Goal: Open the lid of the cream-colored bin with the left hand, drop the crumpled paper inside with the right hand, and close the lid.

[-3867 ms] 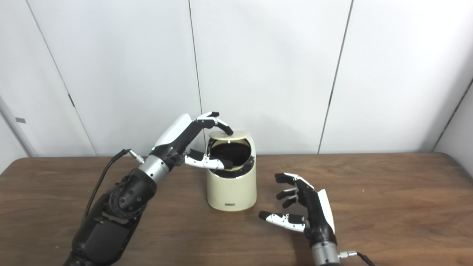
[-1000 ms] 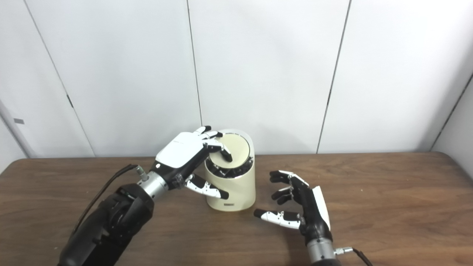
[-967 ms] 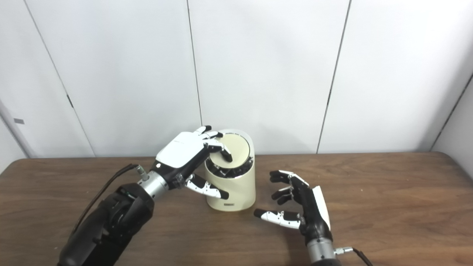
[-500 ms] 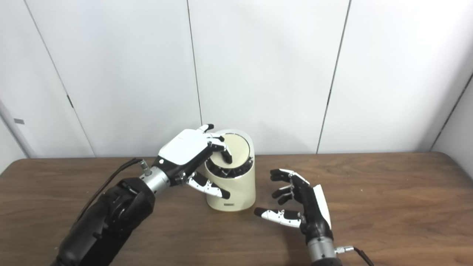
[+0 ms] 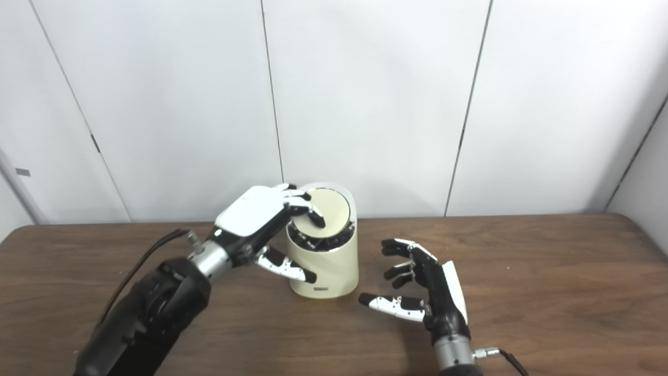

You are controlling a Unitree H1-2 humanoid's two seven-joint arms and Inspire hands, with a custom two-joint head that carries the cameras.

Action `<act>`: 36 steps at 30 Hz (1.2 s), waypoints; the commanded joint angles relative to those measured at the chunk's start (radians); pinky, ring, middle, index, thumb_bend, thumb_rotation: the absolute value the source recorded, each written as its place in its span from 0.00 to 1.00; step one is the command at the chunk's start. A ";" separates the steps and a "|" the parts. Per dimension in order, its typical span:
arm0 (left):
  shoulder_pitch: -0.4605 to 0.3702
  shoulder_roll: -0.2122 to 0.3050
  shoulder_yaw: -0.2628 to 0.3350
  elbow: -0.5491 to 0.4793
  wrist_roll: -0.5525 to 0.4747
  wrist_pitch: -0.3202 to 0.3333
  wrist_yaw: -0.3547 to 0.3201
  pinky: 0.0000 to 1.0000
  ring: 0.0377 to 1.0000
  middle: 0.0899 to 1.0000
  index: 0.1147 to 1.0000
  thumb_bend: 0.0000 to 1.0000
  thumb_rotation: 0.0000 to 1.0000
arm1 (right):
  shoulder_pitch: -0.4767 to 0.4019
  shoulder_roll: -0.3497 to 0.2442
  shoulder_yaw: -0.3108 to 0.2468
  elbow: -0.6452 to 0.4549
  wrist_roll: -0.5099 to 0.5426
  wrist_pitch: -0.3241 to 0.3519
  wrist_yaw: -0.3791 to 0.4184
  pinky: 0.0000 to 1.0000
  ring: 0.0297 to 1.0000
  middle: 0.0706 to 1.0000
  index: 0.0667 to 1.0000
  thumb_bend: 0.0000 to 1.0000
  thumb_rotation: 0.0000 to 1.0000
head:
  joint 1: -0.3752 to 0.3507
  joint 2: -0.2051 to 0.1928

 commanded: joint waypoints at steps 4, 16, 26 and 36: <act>-0.034 -0.004 0.064 -0.011 -0.005 -0.038 0.120 0.87 0.92 0.85 0.85 0.76 0.30 | -0.029 0.001 -0.001 -0.023 0.001 -0.025 -0.006 0.45 0.51 0.67 0.66 0.76 0.06 | 0.001 0.001; 0.027 -0.073 0.168 0.023 -0.188 -0.075 0.205 0.80 0.92 0.96 0.96 0.78 0.29 | -0.027 -0.002 -0.003 -0.023 0.000 -0.028 -0.007 0.42 0.49 0.67 0.66 0.76 0.05 | 0.004 0.001; 0.122 -0.148 0.273 0.004 -0.517 -0.036 0.142 0.85 0.93 0.95 0.98 0.80 0.30 | -0.027 -0.004 -0.007 -0.023 0.006 -0.024 -0.005 0.42 0.50 0.67 0.66 0.76 0.05 | 0.008 0.002; 0.244 -0.167 0.313 -0.052 -0.660 0.057 0.114 0.87 0.89 0.92 0.98 0.80 0.40 | -0.022 -0.003 -0.017 -0.046 0.024 0.008 0.006 0.42 0.52 0.69 0.67 0.77 0.07 | 0.004 0.005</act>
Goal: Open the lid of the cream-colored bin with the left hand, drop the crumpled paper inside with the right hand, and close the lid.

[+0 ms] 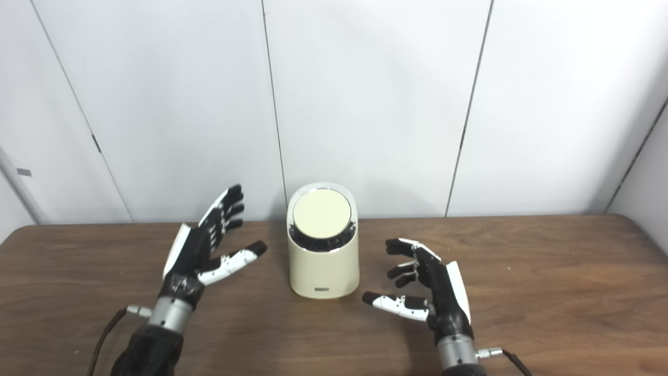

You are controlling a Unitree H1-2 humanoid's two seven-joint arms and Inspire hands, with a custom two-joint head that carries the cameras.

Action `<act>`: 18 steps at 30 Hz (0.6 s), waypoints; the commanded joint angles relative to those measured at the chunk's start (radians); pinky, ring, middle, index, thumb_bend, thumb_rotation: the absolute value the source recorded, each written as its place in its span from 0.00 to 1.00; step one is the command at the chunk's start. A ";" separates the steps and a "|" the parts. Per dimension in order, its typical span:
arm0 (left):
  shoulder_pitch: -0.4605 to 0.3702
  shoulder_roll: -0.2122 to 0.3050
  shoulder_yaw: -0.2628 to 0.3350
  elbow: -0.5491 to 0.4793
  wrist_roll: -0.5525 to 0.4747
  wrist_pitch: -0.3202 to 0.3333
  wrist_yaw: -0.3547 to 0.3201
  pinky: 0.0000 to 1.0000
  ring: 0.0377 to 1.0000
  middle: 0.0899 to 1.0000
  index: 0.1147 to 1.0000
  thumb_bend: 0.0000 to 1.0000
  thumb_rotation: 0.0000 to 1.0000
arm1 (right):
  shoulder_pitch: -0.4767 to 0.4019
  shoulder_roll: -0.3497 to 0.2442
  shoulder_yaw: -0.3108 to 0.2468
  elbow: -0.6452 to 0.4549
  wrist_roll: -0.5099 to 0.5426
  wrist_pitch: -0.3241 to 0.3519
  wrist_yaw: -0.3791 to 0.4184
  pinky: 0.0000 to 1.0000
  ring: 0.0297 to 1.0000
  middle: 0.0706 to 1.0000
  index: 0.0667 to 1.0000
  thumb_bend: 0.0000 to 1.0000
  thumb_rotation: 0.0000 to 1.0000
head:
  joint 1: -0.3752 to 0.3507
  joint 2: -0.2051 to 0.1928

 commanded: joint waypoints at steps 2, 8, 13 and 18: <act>0.004 0.017 0.007 -0.031 -0.009 -0.026 -0.003 0.79 0.85 0.89 0.96 0.80 0.42 | -0.024 -0.001 -0.004 -0.045 0.007 0.000 0.004 0.43 0.52 0.69 0.67 0.77 0.07 | 0.001 0.002; 0.034 0.021 0.009 0.015 -0.014 -0.052 0.002 0.66 0.79 0.85 0.91 0.82 0.38 | -0.028 -0.010 -0.004 -0.041 -0.001 -0.008 -0.002 0.46 0.52 0.69 0.67 0.78 0.05 | 0.006 0.000; 0.035 0.022 0.010 0.031 -0.023 -0.048 -0.002 0.67 0.80 0.83 0.89 0.84 0.38 | -0.028 -0.012 -0.006 -0.047 -0.004 -0.007 -0.005 0.45 0.52 0.68 0.67 0.79 0.07 | 0.011 0.000; 0.035 0.029 0.009 0.043 -0.033 -0.037 -0.014 0.69 0.80 0.82 0.87 0.84 0.37 | -0.029 -0.018 -0.009 -0.047 -0.005 -0.006 -0.005 0.46 0.53 0.69 0.67 0.79 0.07 | 0.015 -0.005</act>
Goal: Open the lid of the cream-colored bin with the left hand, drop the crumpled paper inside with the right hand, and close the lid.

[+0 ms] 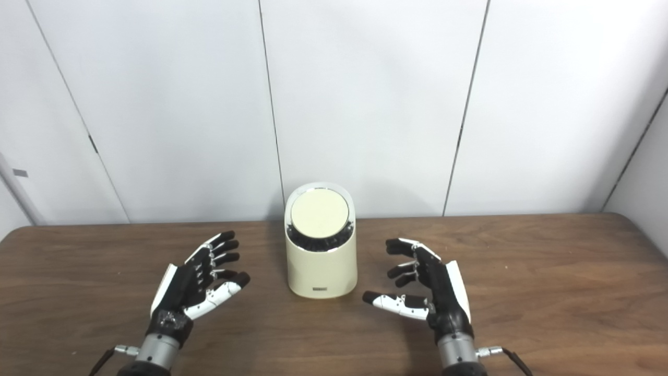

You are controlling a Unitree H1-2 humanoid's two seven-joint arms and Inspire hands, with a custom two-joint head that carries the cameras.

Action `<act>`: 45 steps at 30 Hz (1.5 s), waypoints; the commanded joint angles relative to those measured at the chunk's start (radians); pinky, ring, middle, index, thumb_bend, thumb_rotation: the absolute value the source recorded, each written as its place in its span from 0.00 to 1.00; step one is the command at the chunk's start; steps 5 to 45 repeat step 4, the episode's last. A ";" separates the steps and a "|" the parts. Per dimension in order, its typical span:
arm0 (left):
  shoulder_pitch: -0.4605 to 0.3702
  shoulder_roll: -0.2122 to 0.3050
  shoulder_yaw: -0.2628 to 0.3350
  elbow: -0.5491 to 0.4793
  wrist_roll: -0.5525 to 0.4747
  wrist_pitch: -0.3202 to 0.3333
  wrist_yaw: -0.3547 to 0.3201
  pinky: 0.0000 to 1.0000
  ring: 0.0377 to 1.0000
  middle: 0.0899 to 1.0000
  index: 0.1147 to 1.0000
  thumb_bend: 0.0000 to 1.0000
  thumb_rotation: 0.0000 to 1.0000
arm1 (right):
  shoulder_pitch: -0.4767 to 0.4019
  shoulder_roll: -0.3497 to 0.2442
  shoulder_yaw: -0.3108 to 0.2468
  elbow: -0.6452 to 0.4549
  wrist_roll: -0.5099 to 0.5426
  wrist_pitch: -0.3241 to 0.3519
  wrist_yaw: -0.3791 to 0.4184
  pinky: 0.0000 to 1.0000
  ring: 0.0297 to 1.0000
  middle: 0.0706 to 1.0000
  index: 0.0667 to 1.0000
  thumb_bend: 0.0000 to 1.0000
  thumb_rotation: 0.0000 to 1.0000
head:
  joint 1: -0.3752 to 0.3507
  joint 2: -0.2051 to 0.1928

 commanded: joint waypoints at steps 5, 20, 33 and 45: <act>-0.029 0.018 0.002 -0.002 -0.028 -0.016 -0.032 0.69 0.79 0.82 0.86 0.83 0.35 | -0.028 -0.009 -0.007 -0.043 -0.005 -0.021 -0.008 0.45 0.55 0.70 0.68 0.79 0.08 | 0.001 -0.002; -0.029 0.018 0.002 -0.002 -0.028 -0.016 -0.032 0.69 0.79 0.82 0.86 0.83 0.35 | -0.028 -0.009 -0.007 -0.043 -0.005 -0.021 -0.008 0.45 0.55 0.70 0.68 0.79 0.08 | 0.001 -0.002; -0.029 0.018 0.002 -0.002 -0.028 -0.016 -0.032 0.69 0.79 0.82 0.86 0.83 0.35 | -0.028 -0.009 -0.007 -0.043 -0.005 -0.021 -0.008 0.45 0.55 0.70 0.68 0.79 0.08 | 0.001 -0.002; -0.029 0.018 0.002 -0.002 -0.028 -0.016 -0.032 0.69 0.79 0.82 0.86 0.83 0.35 | -0.028 -0.009 -0.007 -0.043 -0.005 -0.021 -0.008 0.45 0.55 0.70 0.68 0.79 0.08 | 0.001 -0.002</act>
